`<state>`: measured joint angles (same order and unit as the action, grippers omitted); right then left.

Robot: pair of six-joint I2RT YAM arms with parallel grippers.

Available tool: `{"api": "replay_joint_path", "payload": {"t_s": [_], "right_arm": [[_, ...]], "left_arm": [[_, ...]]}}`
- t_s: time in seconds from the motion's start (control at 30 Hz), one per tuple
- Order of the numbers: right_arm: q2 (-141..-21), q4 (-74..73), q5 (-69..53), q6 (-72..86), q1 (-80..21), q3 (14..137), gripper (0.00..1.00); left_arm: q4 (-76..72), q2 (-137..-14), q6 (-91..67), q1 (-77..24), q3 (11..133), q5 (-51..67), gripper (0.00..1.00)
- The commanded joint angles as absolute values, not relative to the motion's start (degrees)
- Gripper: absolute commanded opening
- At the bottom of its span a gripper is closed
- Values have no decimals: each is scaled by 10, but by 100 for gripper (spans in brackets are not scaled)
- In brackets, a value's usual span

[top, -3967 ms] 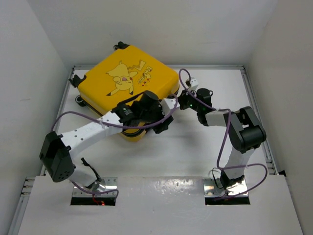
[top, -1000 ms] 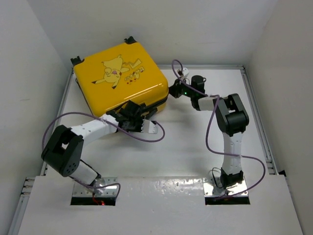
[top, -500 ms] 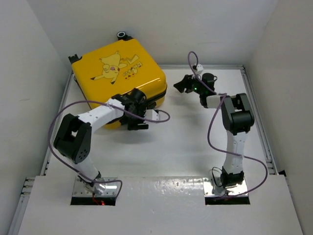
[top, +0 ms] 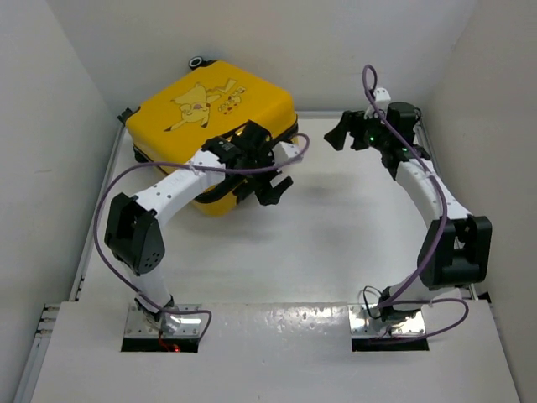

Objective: Pack the luggage

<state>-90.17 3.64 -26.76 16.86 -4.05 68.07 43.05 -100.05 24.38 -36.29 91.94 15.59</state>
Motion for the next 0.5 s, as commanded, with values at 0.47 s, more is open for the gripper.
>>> {"api": "replay_joint_path", "payload": {"t_s": [0.47], "right_arm": [[-816,-112,-221,130,14,664,100]], "left_arm": [[272,-933,26,-201,946,69,100]]}}
